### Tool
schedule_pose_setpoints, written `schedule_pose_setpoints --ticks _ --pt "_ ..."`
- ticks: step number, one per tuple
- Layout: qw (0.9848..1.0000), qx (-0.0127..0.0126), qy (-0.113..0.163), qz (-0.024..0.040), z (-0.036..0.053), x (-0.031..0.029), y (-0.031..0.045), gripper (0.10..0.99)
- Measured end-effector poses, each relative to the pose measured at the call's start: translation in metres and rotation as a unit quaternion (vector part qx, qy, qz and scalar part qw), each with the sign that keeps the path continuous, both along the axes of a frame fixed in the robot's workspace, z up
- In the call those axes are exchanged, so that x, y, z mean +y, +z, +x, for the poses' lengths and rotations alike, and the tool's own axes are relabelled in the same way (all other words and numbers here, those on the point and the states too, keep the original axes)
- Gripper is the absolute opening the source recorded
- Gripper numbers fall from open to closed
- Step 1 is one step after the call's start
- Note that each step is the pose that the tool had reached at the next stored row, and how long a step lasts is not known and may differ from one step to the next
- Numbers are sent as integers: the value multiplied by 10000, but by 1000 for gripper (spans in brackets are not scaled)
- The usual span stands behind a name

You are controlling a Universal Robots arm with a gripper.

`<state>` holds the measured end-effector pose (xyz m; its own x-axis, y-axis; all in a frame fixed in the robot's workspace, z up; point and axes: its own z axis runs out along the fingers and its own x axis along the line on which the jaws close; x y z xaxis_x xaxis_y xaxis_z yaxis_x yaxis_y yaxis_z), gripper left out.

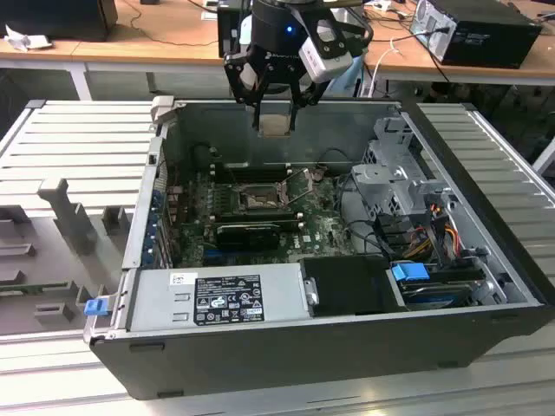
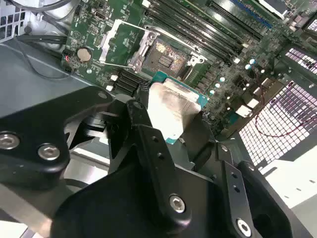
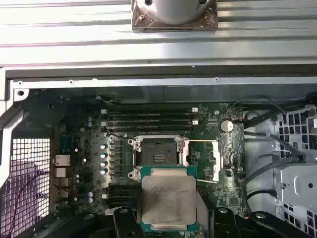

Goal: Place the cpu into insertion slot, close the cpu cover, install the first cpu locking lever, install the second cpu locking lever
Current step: 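Place the cpu into insertion slot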

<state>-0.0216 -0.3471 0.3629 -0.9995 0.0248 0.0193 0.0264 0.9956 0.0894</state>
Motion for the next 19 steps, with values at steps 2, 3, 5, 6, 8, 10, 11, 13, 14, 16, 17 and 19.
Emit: schedule_pose_setpoints --ticks 2,3,5,6,8,10,11,13,14,16,17,19 --pt "10000 0 -43 0 -2 0 0 529" --pt "9999 0 -119 -1 -6 0 0 529" --pt "9999 0 -163 0 -6 0 0 529" --pt "9998 0 -176 0 -6 0 0 529" --pt "9997 0 -235 0 -7 0 0 529" --pt "9996 0 -294 0 -8 0 0 529" --pt "9995 0 -307 0 -9 0 0 529" --pt "9995 0 -327 0 -9 0 0 529" --pt "9994 15 -331 -1 -9 -1 -4 529" --pt "9994 77 -330 -3 -8 -3 -26 529" --pt "9994 108 -331 -4 -9 -4 -31 529" --pt "9993 110 -370 -4 -9 -5 -33 529"
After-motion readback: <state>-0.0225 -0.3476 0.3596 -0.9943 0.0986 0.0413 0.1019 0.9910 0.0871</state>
